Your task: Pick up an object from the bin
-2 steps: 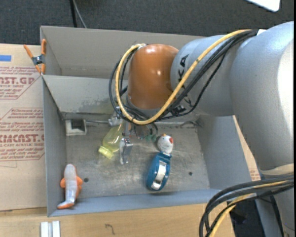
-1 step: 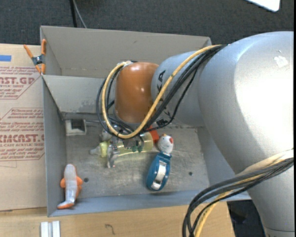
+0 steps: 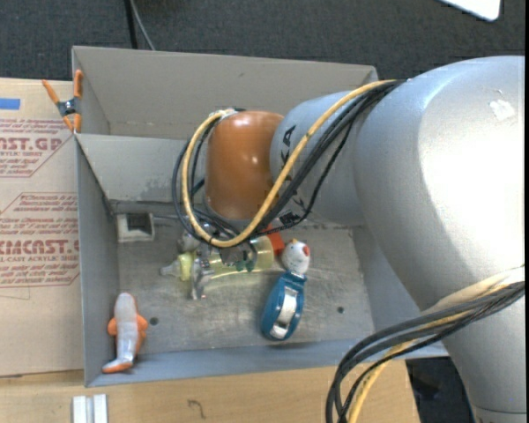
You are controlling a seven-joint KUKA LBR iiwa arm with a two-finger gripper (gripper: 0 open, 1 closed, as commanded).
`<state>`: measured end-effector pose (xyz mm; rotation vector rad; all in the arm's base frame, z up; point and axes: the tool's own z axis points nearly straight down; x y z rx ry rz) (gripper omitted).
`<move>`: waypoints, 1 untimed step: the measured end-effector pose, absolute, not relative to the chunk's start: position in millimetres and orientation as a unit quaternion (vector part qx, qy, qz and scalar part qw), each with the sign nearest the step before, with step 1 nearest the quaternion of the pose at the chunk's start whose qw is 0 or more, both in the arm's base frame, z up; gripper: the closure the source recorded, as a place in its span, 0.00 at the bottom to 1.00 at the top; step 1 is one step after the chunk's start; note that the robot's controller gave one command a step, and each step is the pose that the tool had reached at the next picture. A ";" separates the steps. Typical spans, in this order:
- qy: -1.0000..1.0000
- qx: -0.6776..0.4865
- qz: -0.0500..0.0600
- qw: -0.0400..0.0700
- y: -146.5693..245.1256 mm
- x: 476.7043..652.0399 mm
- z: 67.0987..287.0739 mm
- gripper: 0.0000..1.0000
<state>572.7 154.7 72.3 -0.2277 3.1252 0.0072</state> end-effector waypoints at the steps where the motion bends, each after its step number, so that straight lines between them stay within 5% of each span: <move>1: 0.997 -0.079 0.001 0.003 160.0 572.5 229.0 1.00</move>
Offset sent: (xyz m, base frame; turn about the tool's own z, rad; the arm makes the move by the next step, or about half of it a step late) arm 0.0000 0.0000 0.0000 0.0000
